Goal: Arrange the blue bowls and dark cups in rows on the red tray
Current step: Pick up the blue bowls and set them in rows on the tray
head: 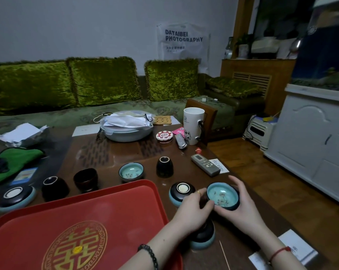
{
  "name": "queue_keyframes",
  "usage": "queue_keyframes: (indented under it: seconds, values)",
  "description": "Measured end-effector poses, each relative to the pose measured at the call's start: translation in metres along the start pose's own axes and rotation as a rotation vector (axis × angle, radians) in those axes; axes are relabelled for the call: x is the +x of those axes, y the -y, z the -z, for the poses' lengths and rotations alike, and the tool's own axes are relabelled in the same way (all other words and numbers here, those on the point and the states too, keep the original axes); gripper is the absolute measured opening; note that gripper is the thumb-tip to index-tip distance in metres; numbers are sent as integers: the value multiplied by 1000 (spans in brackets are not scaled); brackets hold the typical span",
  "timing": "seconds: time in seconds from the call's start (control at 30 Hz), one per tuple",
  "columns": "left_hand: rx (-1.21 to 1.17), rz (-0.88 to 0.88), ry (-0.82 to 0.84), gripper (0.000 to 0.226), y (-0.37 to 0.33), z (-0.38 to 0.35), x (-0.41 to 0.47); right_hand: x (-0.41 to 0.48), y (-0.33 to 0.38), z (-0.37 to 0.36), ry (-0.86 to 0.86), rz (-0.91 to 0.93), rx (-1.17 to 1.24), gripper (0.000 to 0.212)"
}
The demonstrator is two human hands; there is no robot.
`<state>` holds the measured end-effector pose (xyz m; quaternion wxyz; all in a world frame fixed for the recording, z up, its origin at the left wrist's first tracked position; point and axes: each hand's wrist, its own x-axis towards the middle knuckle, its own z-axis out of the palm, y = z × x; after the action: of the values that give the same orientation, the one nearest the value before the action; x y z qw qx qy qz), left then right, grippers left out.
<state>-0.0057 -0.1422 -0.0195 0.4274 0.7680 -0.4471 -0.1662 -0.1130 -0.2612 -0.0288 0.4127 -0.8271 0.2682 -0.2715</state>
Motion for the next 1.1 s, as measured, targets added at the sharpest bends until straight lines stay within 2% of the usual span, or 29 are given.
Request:
queue_keyframes:
  seconds: [0.2, 0.57, 0.83, 1.1]
  values:
    - [-60, -40, -176, 39, -2, 39, -12, 7, 41, -15, -27, 114, 55, 87]
    - [-76, 81, -412, 40, 36, 140, -52, 22, 123, -109, 136, 240, 82, 88]
    - [-162, 157, -380, 35, 84, 154, -67, 23, 120, -160, 246, 227, 47, 87]
    - [-136, 211, -382, 34, 108, 149, -66, 26, 108, -173, 281, 209, -1, 88]
